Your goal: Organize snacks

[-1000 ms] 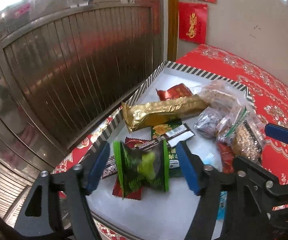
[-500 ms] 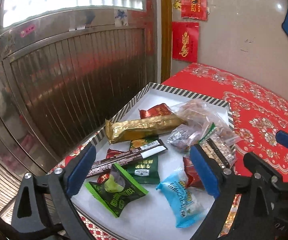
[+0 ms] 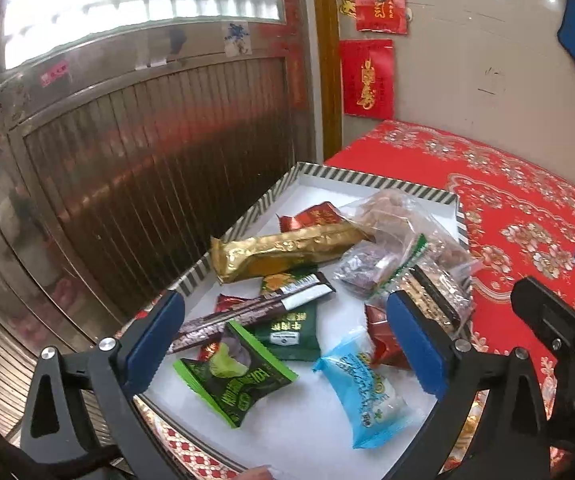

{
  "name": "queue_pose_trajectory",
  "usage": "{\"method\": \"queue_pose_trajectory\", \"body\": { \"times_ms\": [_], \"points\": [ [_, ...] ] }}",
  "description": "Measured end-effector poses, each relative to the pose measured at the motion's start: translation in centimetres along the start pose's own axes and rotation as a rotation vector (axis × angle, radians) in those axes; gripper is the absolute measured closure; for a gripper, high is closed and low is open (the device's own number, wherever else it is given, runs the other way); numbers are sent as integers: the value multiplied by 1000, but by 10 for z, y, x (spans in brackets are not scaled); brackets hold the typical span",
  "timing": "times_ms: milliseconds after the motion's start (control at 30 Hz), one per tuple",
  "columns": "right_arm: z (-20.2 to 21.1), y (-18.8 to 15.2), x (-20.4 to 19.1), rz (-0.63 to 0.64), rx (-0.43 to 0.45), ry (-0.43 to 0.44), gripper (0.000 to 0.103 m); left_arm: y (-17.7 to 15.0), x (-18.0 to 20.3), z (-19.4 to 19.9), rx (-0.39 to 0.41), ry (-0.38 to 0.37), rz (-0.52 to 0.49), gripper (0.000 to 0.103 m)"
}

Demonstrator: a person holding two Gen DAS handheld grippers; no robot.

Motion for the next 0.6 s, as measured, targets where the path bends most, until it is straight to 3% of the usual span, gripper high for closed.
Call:
{"method": "queue_pose_trajectory", "body": {
  "times_ms": [600],
  "points": [
    [-2, -3, 0, 4, -27, 2, 0, 3, -1, 3, 16, -27, -8, 2]
  ]
}}
Point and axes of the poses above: each gripper's, at about its wrist camera, not at the fingertips, and z roughly against the way its jaws point, x to its right, y to its top, the point moved 3 cm from there along -z, roughly the way its jaws point, and after that the axes turned 15 degrees about x, right-handed, at the moved point
